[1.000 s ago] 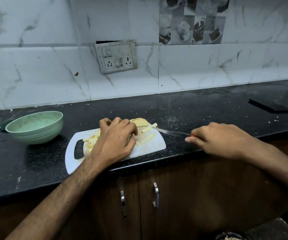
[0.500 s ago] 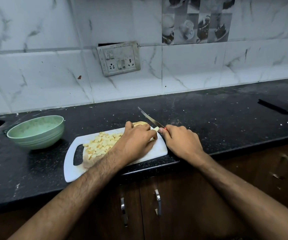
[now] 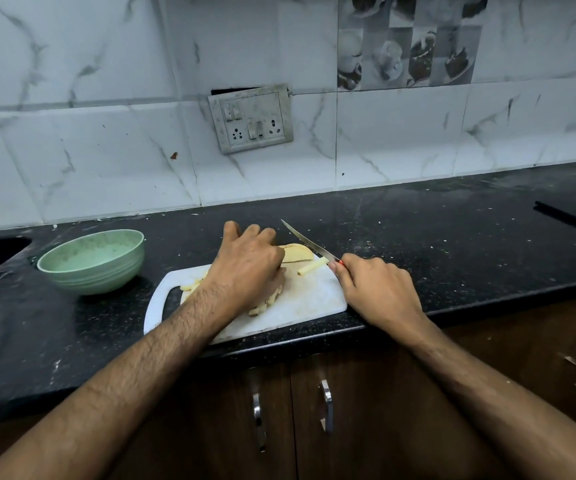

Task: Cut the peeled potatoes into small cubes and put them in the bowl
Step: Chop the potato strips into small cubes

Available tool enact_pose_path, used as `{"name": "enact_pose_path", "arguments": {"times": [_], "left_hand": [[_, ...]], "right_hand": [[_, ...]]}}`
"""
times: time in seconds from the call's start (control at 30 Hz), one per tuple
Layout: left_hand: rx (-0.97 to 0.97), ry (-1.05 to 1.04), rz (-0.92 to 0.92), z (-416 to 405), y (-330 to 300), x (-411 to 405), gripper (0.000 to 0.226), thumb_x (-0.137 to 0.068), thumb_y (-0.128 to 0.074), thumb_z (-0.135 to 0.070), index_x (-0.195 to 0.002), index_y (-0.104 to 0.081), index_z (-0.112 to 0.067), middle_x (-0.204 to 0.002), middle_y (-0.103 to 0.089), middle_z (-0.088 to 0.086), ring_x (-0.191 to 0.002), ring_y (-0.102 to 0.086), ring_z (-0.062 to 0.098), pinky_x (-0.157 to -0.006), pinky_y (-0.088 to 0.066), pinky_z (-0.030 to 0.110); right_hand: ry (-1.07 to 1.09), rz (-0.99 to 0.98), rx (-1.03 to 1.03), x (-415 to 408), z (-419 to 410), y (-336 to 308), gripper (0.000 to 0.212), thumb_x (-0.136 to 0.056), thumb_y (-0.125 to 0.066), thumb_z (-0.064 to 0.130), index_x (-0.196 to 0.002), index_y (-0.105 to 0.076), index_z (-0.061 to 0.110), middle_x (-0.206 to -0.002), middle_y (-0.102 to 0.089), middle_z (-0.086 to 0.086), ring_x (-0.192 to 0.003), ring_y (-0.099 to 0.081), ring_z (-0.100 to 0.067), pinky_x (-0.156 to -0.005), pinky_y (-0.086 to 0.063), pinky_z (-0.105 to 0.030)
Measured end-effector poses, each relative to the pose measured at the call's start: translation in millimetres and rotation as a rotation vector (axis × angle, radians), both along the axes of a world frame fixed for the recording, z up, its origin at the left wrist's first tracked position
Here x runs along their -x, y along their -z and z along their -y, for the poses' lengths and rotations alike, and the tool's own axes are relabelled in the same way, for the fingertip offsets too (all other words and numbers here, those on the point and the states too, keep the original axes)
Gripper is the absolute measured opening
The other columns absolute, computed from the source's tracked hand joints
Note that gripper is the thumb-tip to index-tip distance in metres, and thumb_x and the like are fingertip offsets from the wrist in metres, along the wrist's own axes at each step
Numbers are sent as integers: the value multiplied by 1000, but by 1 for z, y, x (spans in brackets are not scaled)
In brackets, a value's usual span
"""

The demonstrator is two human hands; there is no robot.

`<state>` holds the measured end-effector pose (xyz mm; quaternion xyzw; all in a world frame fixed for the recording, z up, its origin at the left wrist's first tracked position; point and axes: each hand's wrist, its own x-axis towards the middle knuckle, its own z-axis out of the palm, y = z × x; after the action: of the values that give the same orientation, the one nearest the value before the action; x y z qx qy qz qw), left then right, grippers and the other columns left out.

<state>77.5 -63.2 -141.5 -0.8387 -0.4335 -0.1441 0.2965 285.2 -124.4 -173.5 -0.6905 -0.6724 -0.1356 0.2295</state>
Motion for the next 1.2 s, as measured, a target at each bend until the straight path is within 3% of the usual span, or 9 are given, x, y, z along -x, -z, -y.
{"name": "enact_pose_path", "arguments": {"times": [0.1,0.3,0.4,0.53,0.7,0.8,1.0,1.2], "left_hand": [[22,6,52,-4,-4,-1,31,-99,-47,-49,-91,-66,-26,-96,-47,-8,-102,-49,18,-92,-25,45],[280,97,165,-11,-4,-34,23,-92,-56,-38,-112,-57,-27,-101,-68,-10,-107,-57,17,-90,-26,44],[289,62,141,-14,0,-42,28,-89,-60,-27,-116,-55,-25,-97,-70,-9,-106,-59,19,-90,-25,45],[304,70,242,-9,3,-40,27,-86,-58,-20,-113,-58,-27,-90,-70,-10,-102,-60,16,-89,-23,44],[317,134,281,10,4,-22,25,-87,-58,-24,-110,-61,-33,-79,-65,-16,-94,-58,10,-80,-21,39],[283,158,284,22,9,-8,25,-92,-58,-31,-116,-58,-40,-86,-61,-19,-95,-50,8,-77,-18,37],[317,193,219,32,15,7,26,-99,-51,-43,-123,-63,-39,-101,-59,-18,-106,-45,5,-97,-24,42],[311,319,144,25,23,20,34,-102,-49,-43,-134,-61,-39,-106,-52,-19,-99,-32,-1,-102,-20,42]], "right_hand": [[-6,-21,7,0,1,0,34,-103,-26,54,-85,-41,29,-88,-68,-4,-84,-65,-34,-62,-36,-37],[-9,-66,10,-1,4,-3,36,-103,-26,55,-83,-39,28,-86,-67,-2,-83,-64,-32,-62,-34,-37],[0,-102,18,-1,4,-4,37,-103,-27,55,-83,-40,27,-87,-68,-3,-84,-64,-34,-63,-36,-37],[14,-144,28,-2,2,-4,38,-103,-26,54,-83,-41,26,-89,-68,-4,-87,-63,-35,-65,-37,-38],[35,-286,37,-6,-2,-3,41,-102,-28,55,-77,-40,25,-92,-68,-5,-90,-61,-36,-69,-37,-39],[34,-282,39,-5,-2,-4,43,-102,-28,55,-74,-38,25,-90,-67,-4,-89,-61,-35,-70,-39,-40],[26,-245,67,-4,-1,-5,45,-101,-29,56,-76,-43,23,-84,-66,2,-84,-61,-29,-74,-48,-42],[-135,-429,319,-23,10,-29,46,-100,-42,50,-72,-62,20,-60,-61,2,-61,-59,-16,-67,-46,-35]]}}
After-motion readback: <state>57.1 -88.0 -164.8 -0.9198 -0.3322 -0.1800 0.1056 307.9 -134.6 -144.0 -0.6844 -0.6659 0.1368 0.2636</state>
